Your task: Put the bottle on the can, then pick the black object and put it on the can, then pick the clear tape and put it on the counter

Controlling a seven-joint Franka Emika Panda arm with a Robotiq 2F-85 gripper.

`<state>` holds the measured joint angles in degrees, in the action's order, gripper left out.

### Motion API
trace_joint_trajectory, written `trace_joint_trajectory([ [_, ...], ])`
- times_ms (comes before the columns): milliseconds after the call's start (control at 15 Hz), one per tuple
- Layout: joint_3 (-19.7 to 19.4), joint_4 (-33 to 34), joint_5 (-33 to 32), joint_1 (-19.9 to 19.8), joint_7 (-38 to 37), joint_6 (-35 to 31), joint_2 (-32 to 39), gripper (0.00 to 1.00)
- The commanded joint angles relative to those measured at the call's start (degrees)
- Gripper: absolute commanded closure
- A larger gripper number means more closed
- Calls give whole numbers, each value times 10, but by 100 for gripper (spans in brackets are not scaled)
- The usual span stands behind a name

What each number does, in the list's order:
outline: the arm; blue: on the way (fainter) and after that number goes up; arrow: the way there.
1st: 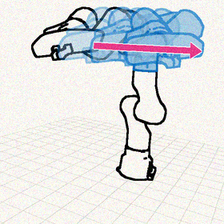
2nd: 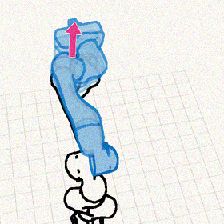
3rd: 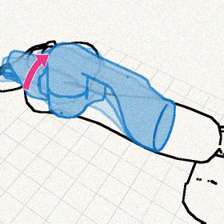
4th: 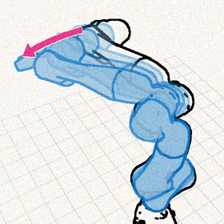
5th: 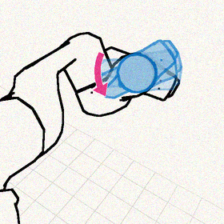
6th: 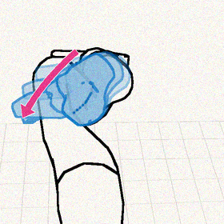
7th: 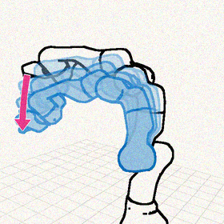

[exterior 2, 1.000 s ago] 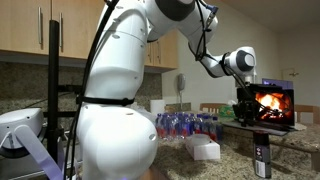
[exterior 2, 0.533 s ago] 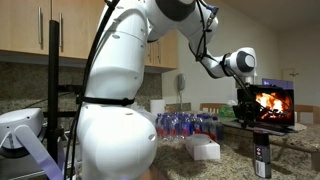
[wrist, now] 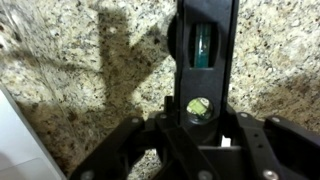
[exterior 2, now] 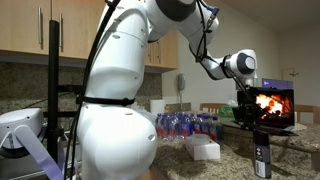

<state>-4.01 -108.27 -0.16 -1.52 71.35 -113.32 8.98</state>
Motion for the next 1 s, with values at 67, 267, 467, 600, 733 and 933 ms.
trace_joint_trajectory([
  [67,11,-19,10,-13,-18,-13,-14,82],
  [267,9,-24,10,-14,-24,-16,-19,82],
  [467,8,-28,10,-17,-30,-18,-24,82],
  [600,8,-29,10,-19,-34,-17,-24,82],
  [733,8,-28,10,-20,-34,-16,-23,82],
  [933,9,-26,9,-20,-33,-13,-20,82],
])
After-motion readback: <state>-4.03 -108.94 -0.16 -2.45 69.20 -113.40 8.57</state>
